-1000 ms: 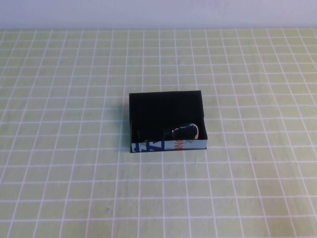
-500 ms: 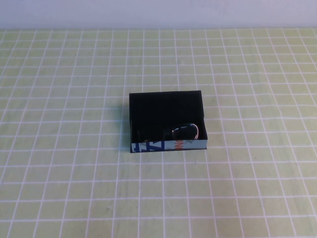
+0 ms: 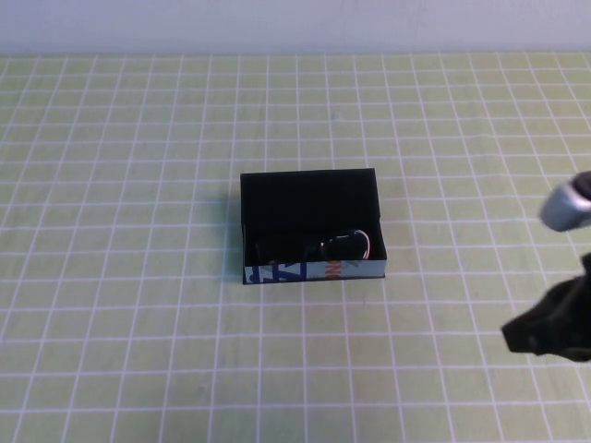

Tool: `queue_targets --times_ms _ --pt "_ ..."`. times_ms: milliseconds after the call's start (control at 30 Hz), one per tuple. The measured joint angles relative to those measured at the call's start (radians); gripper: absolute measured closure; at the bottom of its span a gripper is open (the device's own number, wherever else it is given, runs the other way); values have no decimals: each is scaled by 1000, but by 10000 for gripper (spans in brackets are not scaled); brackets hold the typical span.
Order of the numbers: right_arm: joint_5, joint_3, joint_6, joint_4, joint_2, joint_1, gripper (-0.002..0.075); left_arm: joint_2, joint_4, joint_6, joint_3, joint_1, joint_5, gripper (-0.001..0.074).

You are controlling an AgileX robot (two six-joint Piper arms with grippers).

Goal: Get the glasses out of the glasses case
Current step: Pick up the glasses from the glasses case

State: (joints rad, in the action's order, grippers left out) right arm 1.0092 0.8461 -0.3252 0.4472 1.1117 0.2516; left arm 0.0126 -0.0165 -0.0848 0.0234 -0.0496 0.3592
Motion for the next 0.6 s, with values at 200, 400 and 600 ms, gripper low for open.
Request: queue_targets --times_ms 200,400,600 --pt "-17 257 -95 -104 275 252 743 0 0 0 0 0 0 739" --pt "113 534 -293 -128 543 343 743 0 0 0 0 0 0 739" --pt "201 818 -439 -208 739 347 732 0 0 0 0 0 0 739"
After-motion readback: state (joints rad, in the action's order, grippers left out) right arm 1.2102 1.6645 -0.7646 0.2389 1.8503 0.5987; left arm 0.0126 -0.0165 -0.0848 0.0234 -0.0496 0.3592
